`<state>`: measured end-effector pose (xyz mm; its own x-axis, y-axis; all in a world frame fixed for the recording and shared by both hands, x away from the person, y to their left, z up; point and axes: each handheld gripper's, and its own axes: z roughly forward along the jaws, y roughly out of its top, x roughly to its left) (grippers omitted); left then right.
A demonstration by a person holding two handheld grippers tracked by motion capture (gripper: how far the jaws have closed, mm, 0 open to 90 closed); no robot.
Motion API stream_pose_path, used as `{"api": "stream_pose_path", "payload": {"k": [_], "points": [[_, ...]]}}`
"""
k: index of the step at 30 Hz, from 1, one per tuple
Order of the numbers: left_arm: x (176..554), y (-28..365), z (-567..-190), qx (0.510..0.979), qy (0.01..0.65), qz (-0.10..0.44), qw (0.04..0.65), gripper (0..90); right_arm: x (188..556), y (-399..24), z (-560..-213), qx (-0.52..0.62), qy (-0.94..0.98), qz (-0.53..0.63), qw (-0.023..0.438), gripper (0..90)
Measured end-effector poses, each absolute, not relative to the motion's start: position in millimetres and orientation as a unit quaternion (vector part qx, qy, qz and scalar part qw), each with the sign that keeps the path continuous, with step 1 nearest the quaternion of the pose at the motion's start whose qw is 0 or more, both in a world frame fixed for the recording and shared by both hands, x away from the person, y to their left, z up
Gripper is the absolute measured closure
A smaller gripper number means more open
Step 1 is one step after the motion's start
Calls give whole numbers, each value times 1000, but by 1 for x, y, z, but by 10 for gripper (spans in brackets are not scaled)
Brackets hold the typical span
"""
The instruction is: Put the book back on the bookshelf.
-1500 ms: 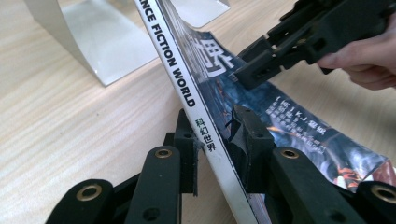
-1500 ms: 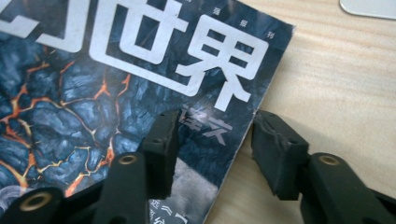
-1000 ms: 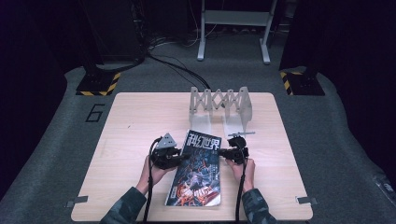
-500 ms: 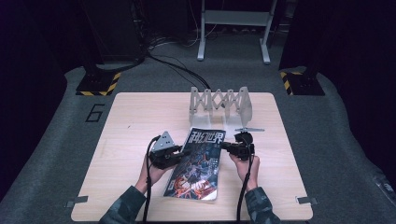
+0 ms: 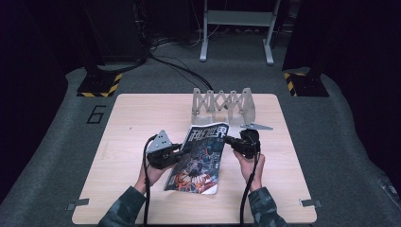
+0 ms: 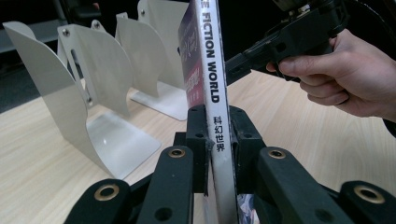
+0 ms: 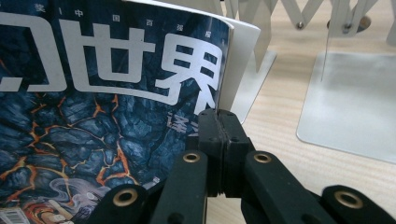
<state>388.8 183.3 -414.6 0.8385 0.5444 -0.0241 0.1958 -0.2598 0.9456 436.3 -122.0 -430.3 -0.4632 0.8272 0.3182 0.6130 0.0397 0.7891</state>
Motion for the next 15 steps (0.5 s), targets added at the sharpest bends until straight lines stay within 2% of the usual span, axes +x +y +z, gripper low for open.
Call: {"api": "stream_pose_path", "payload": {"k": [4,10,15], "points": [[388,183,-412,764,221,178,579,817,436,-123,-421,504,706,480,128,899],[385,188,-412,752,205,180,600,819,425,-119,-389,474,710,482,196,899],[386,195,-417,755,211,171,596,816,422,-112,-385,460,717,482,205,899]]}}
